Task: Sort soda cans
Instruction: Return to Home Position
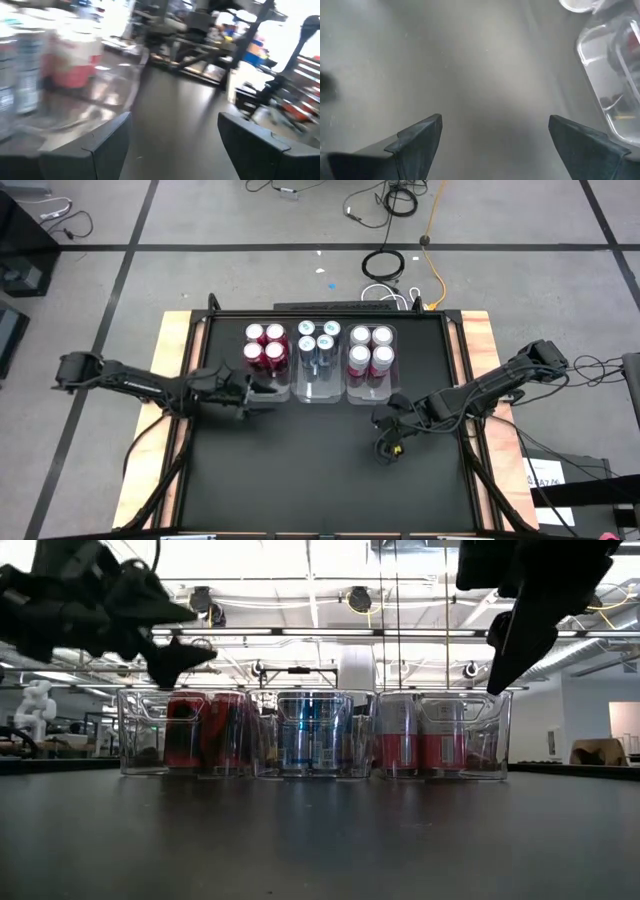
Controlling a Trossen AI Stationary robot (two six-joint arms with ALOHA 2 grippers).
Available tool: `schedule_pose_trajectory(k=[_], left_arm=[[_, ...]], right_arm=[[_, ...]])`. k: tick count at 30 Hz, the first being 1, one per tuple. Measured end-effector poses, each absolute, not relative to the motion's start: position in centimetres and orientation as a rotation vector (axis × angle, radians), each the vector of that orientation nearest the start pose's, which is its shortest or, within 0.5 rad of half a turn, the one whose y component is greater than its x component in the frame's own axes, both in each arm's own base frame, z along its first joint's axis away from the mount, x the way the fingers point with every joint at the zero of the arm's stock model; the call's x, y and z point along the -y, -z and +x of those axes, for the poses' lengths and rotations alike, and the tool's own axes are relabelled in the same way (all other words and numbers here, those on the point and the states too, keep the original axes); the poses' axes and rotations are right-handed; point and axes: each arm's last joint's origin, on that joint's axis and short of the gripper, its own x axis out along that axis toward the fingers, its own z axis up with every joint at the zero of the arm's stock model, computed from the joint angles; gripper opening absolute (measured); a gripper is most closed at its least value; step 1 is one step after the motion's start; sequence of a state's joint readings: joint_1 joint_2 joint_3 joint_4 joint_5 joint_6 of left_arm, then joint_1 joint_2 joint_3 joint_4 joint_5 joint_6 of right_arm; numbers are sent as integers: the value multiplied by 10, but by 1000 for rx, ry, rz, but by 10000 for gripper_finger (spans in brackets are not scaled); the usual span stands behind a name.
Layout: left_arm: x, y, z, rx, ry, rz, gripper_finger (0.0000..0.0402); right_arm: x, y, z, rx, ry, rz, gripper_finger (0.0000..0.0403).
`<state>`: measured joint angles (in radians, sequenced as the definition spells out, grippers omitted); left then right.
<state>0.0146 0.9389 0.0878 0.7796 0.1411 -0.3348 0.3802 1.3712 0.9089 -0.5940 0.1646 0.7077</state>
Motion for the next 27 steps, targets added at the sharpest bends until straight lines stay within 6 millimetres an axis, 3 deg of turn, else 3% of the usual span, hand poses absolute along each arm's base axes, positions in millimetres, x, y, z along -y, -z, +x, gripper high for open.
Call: schedule_pose_trajectory(k=[7, 12, 27], left_arm=[[7, -162, 150, 2, 26, -327, 304], [9, -151, 143, -103, -54, -340, 304], [11, -173, 115, 54, 13, -233, 304]], right_arm=[[-91, -223, 245, -1020, 211, 422, 359], [-91, -223, 245, -1020, 212, 423, 359], [-93, -223, 244, -1032, 190, 425, 359]])
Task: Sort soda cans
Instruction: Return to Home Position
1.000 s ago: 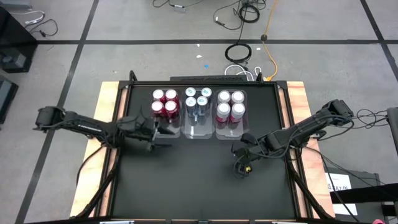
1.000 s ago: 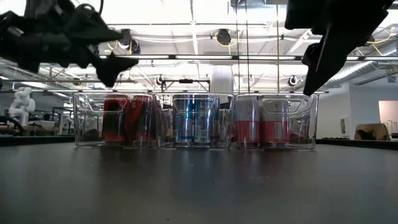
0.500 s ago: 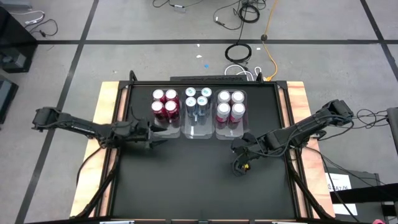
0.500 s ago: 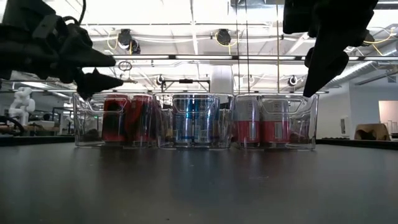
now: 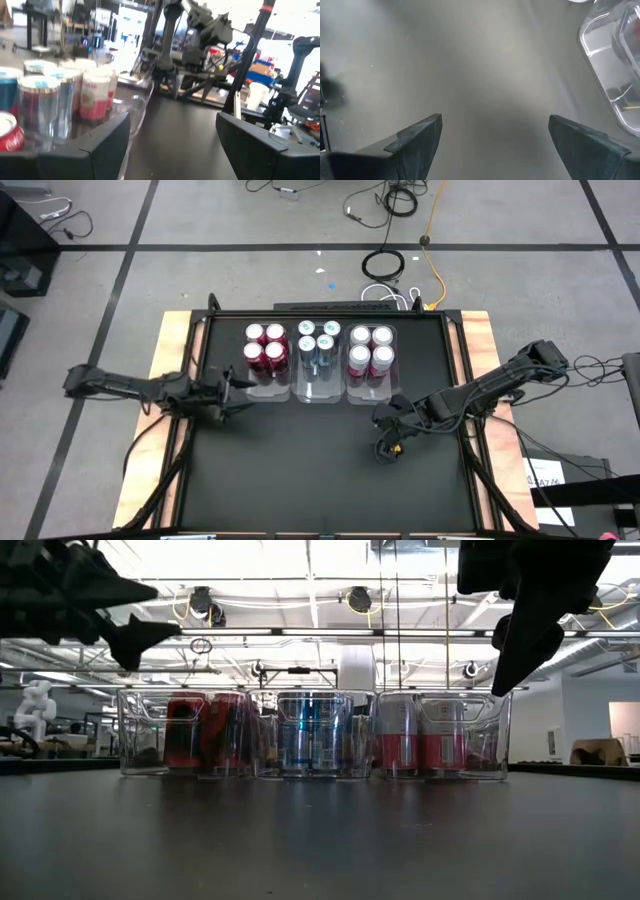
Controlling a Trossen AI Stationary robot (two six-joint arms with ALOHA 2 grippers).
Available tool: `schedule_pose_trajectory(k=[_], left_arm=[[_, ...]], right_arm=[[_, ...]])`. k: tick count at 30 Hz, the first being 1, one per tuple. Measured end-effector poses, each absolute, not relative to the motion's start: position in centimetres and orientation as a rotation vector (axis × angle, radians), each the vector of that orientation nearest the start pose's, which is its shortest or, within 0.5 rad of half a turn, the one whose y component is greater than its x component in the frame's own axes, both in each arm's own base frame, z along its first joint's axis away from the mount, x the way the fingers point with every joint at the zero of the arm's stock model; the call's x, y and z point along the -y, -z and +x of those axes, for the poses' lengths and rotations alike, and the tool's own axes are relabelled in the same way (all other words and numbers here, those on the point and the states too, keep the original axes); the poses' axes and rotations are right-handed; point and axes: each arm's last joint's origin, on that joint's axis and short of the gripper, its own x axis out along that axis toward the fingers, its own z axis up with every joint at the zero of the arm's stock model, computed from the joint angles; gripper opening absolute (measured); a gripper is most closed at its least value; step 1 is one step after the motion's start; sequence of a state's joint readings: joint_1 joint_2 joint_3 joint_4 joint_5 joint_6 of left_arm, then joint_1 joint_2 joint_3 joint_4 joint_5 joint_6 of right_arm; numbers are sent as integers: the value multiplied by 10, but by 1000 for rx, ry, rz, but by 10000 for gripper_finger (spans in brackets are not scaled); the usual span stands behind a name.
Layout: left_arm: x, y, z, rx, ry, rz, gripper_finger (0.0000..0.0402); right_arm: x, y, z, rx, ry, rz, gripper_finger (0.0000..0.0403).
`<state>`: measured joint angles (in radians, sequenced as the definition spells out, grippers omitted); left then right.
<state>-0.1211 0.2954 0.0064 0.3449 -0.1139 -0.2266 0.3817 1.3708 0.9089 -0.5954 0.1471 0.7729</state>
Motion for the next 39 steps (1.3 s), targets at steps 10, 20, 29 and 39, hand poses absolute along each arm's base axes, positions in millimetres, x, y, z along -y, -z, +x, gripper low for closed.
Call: schedule_pose_trajectory(k=[10, 20, 29, 39], left_arm=[[8, -176, 96, 112, 19, -213, 304], [7, -169, 97, 39, -41, -35, 304], [10, -167, 97, 17, 66, 0, 304], [10, -166, 97, 15, 75, 5, 304]], right_arm=[[-93, -223, 244, -1033, 189, 422, 359], [-94, -223, 245, -1017, 185, 421, 359], [-94, -224, 245, -1011, 182, 422, 359], [-94, -224, 246, -1004, 146, 366, 359]])
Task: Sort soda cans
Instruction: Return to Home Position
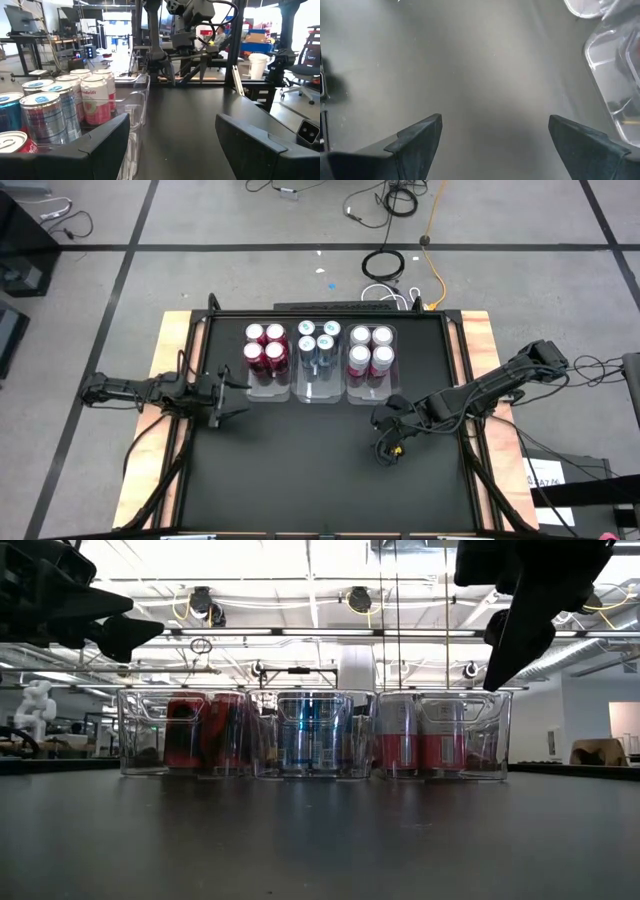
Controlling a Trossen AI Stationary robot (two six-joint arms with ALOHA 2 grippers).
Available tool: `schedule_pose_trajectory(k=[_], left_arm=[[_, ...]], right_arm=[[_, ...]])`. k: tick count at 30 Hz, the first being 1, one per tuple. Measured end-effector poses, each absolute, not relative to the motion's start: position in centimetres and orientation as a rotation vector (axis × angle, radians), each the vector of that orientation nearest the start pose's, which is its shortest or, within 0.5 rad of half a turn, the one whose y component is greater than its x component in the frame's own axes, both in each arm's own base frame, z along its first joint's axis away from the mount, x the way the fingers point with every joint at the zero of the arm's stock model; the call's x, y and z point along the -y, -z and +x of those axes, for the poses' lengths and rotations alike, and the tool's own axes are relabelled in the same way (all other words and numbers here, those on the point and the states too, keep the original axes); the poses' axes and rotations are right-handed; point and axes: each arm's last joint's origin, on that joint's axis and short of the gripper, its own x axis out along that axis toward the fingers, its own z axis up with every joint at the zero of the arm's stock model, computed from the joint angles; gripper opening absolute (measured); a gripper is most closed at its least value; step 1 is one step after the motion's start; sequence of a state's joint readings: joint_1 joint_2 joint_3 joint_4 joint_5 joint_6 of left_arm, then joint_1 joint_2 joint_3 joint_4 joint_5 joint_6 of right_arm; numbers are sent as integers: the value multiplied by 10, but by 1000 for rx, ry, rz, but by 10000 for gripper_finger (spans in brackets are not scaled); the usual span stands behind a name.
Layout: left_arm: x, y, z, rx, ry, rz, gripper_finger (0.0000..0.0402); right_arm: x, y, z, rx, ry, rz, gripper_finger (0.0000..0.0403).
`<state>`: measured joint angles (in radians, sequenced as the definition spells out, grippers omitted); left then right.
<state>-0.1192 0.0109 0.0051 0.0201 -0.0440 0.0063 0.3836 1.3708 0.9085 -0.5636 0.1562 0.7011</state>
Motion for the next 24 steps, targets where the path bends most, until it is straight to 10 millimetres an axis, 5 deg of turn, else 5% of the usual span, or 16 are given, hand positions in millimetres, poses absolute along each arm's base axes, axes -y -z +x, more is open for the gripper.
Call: schedule_pose_trajectory(k=[15, 24], left_arm=[[10, -166, 98, 18, 76, 4, 304], [10, -167, 98, 19, 77, 4, 304]], right_arm=[[-92, -221, 237, -1094, 65, 144, 359], [-85, -244, 216, -796, -105, 71, 359]])
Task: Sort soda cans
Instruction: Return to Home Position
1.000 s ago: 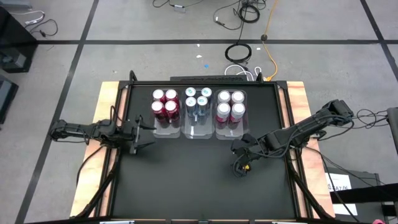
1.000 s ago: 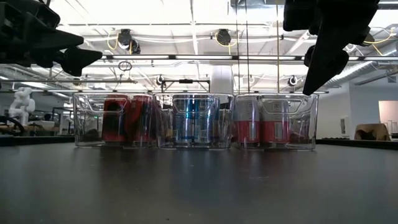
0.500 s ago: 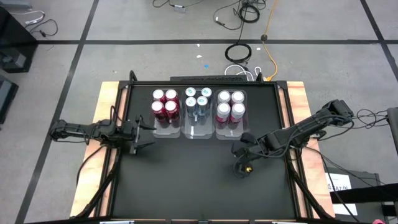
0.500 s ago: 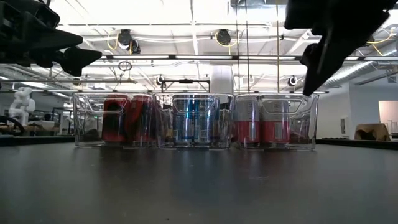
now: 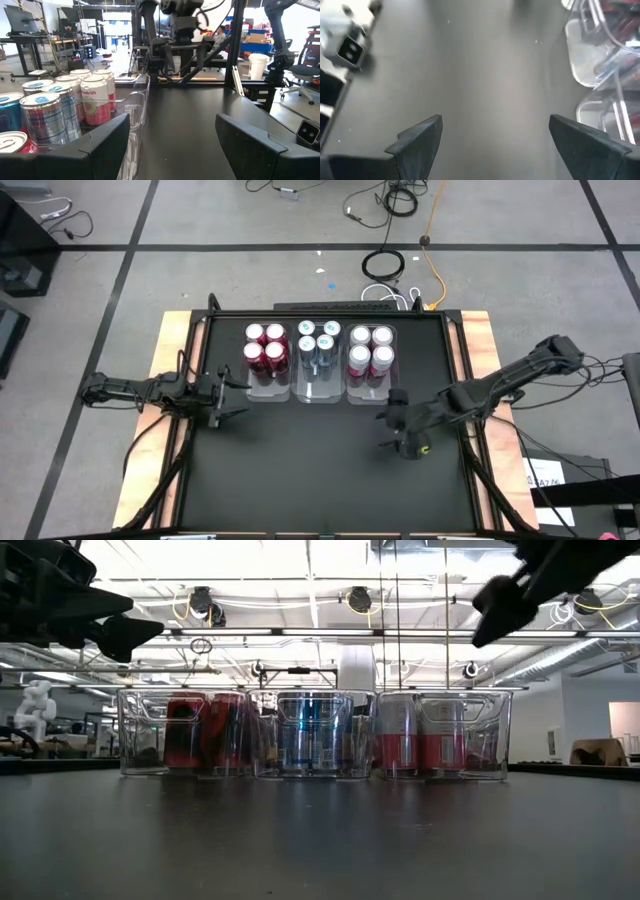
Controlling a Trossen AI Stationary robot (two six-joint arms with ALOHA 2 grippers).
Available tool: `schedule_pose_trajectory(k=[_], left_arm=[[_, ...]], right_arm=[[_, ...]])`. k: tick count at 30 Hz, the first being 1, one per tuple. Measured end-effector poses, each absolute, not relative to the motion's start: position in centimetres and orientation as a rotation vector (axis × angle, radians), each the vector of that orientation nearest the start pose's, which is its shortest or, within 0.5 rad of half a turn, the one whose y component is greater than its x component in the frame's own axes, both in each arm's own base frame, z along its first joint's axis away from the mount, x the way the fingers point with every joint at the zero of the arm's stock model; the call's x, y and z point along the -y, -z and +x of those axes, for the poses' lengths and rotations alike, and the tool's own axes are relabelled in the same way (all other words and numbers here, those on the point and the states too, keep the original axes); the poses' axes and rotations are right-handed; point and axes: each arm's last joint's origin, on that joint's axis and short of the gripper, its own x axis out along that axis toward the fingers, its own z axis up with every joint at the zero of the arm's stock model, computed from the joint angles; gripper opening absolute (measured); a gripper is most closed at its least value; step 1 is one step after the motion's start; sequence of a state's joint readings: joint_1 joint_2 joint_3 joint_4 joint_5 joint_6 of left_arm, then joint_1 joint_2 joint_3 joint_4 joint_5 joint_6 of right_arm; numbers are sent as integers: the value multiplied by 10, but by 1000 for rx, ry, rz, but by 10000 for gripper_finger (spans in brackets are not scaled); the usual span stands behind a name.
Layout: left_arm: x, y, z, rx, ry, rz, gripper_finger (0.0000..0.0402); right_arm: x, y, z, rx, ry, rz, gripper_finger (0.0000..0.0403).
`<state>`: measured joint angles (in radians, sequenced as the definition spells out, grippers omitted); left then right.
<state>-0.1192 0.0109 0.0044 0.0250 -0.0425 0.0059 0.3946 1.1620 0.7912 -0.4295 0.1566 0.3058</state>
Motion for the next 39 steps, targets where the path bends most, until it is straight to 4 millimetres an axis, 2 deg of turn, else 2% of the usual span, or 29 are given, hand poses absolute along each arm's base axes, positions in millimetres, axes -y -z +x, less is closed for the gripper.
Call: schedule_pose_trajectory(k=[5, 10, 15, 19, 24, 29, 39], left_arm=[[10, -167, 98, 19, 77, 4, 304], [10, -167, 98, 19, 77, 5, 304], [10, -167, 98, 19, 77, 5, 304], [10, -167, 98, 19, 77, 5, 304], [10, -167, 98, 19, 77, 5, 304], [10, -167, 98, 19, 78, 5, 304], [10, -166, 98, 15, 78, 5, 304]], right_arm=[[-67, -223, 183, -580, -121, 171, 359], [-44, -222, 159, -301, -95, 196, 359], [-31, -198, 133, -228, -76, 245, 359], [-27, -188, 119, -68, -102, 280, 359], [-24, -175, 106, 36, -117, 296, 359], [-19, -179, 95, 109, -81, 271, 359], [-12, -173, 96, 39, -46, 269, 359]])
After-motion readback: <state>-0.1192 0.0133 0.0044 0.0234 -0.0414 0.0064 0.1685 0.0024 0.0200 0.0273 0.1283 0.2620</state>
